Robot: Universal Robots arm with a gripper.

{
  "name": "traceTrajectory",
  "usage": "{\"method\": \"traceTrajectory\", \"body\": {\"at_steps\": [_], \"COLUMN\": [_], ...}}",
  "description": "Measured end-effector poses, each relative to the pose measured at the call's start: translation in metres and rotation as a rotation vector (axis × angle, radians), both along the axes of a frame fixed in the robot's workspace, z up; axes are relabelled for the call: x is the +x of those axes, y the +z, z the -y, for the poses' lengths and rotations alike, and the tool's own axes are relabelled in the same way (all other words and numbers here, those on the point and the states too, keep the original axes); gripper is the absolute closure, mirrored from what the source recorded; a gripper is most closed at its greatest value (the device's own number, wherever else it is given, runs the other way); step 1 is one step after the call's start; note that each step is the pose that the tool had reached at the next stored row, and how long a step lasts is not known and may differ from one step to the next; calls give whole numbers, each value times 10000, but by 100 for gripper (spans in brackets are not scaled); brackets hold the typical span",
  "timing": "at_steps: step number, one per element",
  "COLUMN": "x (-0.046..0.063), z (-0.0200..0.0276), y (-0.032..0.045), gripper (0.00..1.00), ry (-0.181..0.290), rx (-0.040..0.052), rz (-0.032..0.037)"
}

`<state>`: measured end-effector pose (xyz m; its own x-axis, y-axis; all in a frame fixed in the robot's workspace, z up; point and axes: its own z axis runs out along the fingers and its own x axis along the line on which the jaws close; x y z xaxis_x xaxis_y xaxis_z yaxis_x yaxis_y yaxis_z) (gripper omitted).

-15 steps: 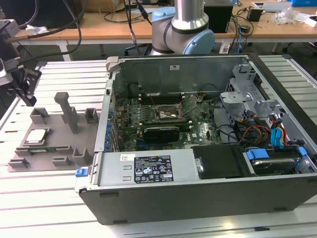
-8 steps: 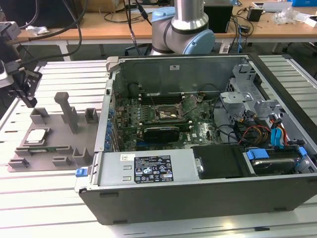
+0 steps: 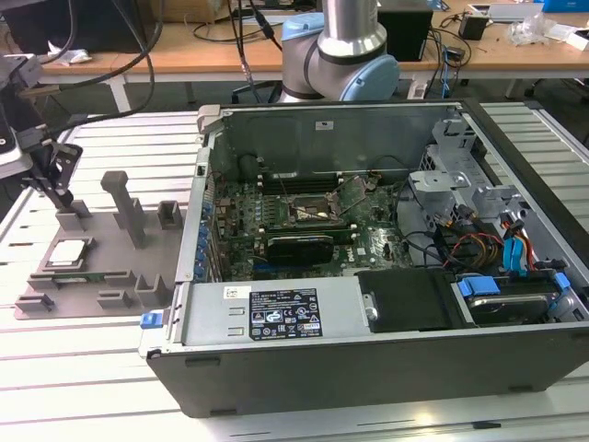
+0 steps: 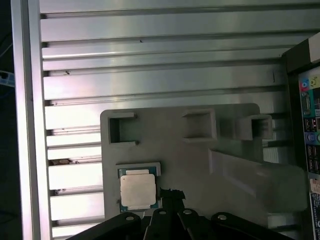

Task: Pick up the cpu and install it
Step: 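Pick up the cpu and move it towards the insertion slot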

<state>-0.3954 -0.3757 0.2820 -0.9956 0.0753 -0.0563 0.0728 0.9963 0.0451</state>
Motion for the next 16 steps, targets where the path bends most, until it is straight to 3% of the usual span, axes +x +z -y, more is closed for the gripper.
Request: {"method": "traceTrajectory", "body": {"at_steps": [6, 10, 16], "x": [-13, -53, -118], "z": [24, 101, 138], "y": [-121, -219, -313], "gripper": [89, 89, 89], "ry": [3, 2, 1], "rx": [1, 1, 1], "rz": [0, 2, 3]}}
